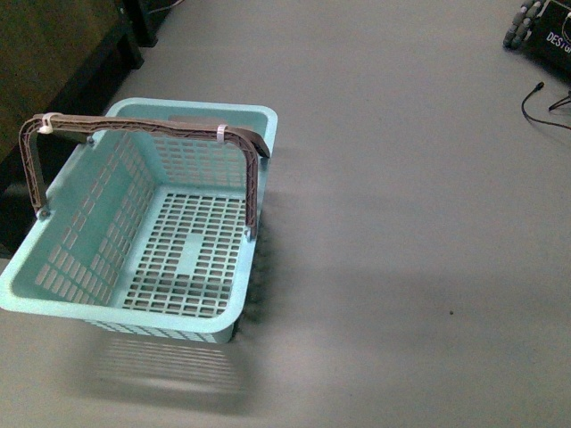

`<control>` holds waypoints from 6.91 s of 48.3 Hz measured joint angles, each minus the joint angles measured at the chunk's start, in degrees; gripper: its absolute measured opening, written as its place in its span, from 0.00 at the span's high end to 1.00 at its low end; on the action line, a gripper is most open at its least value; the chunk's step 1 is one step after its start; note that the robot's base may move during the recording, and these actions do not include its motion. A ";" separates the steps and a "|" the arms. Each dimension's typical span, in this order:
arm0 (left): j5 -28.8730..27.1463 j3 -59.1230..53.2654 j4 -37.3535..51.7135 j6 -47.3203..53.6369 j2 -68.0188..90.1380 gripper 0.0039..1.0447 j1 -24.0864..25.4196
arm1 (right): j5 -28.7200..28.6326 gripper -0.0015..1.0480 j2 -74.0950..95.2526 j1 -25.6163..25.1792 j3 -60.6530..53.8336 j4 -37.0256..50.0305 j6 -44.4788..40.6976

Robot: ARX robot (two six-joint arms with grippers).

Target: Pick lemon and mango into basket

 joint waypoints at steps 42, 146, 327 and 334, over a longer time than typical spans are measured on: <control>-12.09 8.50 -10.71 -32.26 24.22 0.06 -9.42 | 0.00 0.08 0.00 0.00 0.00 0.00 0.00; -13.60 58.36 32.11 -88.35 128.04 0.93 -13.64 | 0.00 0.08 0.00 0.00 0.00 0.00 0.00; -25.33 47.56 -12.94 -93.68 53.31 0.94 -22.25 | 0.00 0.08 0.00 0.00 0.00 0.00 -0.02; -25.18 47.63 -12.94 -93.72 53.31 0.94 -22.53 | 0.28 0.08 0.00 0.02 0.00 0.02 0.00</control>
